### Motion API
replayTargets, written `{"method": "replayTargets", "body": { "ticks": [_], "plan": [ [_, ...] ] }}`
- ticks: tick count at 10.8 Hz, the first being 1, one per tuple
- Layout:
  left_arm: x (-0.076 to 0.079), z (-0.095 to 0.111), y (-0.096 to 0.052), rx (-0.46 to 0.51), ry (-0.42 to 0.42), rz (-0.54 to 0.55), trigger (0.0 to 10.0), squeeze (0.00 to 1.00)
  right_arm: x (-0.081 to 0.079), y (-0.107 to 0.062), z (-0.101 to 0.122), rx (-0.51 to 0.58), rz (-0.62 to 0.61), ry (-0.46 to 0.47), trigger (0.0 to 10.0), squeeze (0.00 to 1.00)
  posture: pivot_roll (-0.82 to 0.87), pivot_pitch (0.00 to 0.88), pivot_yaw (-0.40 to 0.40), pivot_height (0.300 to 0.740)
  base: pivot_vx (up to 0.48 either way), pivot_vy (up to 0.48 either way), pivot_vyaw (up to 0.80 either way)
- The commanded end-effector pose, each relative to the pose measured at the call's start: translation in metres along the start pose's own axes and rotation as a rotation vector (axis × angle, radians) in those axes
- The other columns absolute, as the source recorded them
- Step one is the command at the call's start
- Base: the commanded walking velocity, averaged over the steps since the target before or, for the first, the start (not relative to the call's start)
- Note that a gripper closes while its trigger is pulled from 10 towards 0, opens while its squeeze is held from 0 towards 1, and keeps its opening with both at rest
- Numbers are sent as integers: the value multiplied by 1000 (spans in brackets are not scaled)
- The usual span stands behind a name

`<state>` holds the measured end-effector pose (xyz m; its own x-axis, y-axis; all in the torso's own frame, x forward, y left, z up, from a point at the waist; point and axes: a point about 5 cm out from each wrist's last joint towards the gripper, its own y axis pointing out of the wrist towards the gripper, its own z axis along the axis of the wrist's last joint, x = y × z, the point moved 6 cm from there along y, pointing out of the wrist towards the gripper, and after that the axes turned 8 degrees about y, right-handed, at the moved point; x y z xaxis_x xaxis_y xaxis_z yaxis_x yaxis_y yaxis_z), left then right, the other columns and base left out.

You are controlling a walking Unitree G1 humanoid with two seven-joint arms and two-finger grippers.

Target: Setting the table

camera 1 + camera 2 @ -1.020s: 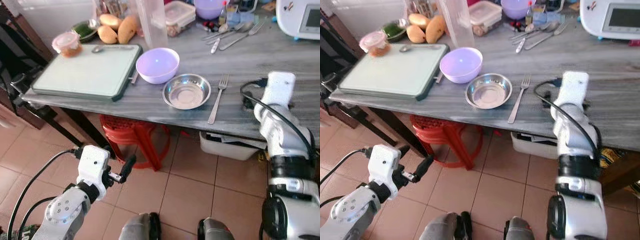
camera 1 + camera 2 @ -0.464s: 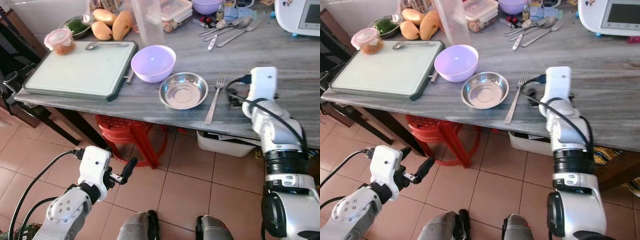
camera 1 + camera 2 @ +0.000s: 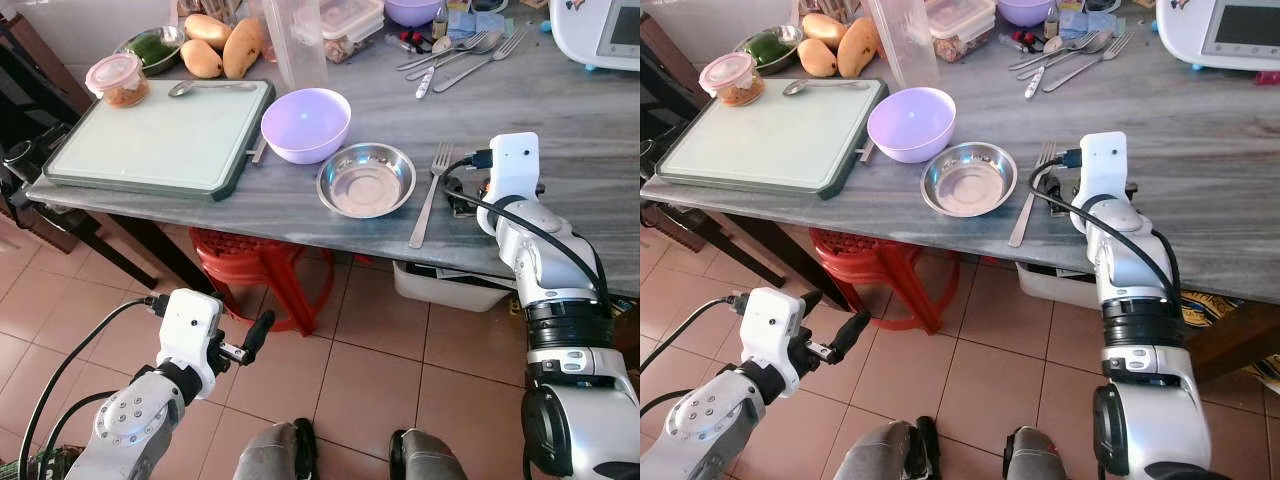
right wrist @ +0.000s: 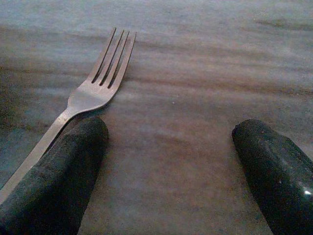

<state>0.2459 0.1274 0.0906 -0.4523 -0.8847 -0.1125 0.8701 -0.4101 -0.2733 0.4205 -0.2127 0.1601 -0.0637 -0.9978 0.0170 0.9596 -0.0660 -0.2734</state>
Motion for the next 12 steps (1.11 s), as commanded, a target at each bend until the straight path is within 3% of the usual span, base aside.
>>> {"method": "replayTargets", "body": {
  "ticks": [1, 7, 9, 12],
  "plan": [
    [-3, -2, -2, -14, 10, 8, 10000, 0, -13, 3, 2, -1, 40, -7, 10000, 0, 80, 181, 177, 740, 0, 0, 0],
    [-3, -1, 0, -10, 13, 7, 10000, 0, -17, 5, 8, 26, 57, -16, 10000, 0, 79, 177, 178, 740, 0, 0, 0],
    [-3, 0, 2, -5, 12, 7, 10000, 0, -10, 3, 15, 55, 28, -19, 10000, 0, 78, 169, 175, 740, 0, 0, 0],
    [-2, 6, 11, 25, 6, 4, 10000, 0, 19, -13, 29, 113, -73, 21, 10000, 0, 59, 139, 177, 740, 0, 0, 0]
  ]
}}
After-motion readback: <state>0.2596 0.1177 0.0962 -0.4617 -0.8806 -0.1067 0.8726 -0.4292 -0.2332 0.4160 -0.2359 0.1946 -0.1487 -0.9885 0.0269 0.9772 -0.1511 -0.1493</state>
